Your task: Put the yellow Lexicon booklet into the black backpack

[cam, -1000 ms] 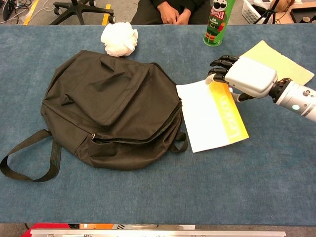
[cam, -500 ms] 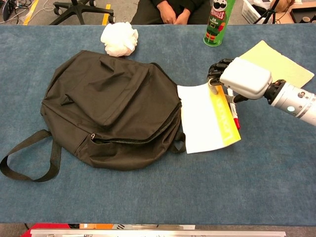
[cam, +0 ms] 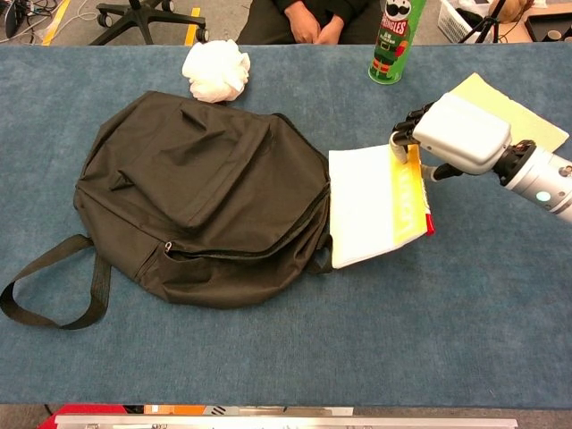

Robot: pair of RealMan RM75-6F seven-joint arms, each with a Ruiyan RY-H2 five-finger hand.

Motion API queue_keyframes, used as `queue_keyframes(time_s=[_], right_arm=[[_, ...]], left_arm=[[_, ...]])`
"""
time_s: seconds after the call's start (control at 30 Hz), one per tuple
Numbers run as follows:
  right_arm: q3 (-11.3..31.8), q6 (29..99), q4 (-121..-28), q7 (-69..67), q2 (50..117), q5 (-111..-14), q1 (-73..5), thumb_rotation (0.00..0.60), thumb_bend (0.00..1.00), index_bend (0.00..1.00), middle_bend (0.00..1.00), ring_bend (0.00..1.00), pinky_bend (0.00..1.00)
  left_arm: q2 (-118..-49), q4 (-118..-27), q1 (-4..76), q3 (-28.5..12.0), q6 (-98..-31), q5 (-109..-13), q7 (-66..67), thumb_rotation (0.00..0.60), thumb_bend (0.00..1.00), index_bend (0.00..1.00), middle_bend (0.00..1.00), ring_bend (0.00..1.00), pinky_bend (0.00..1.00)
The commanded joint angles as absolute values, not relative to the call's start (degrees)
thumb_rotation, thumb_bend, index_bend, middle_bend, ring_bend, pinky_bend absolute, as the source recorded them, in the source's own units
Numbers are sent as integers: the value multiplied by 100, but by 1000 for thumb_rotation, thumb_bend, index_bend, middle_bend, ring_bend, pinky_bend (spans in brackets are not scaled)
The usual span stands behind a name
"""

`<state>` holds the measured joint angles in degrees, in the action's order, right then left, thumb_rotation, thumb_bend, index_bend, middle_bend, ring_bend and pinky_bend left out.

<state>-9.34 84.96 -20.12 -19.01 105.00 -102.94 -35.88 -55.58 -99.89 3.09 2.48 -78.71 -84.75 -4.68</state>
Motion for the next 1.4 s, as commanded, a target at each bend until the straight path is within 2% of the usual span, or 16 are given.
queue_keyframes(time_s=[0.03,0.43,0.83,1.17,1.4], right_arm=[[-838,8619,-2103,-1835,10439,-10206,-3520,600,356,885,722,574,686],[-480,9219,-2465,-1515,10157,-9975,-3390,600,382,886,726,583,693],[96,9884,-3072,-1096,9635,-9627,-3340,600,381,886,727,585,693],[464,9816,-4135,-531,8802,-9346,-3283,600,381,886,727,586,693],[588,9656,-4637,-269,8452,-9201,-3159,600,380,886,727,587,694]], left_arm=[[-5568,-9977,331,239,-7856,-8494,-466,600,229,169,230,211,197],[-5511,-9900,638,155,-7672,-8781,-425,600,229,168,237,214,197],[-5361,-9932,1451,169,-6872,-9462,-860,600,229,169,237,215,197],[-5457,-9987,2348,314,-6108,-10344,-1200,600,229,169,235,215,197],[-5828,-9995,2885,297,-5726,-10599,-1200,600,229,168,228,213,197]])
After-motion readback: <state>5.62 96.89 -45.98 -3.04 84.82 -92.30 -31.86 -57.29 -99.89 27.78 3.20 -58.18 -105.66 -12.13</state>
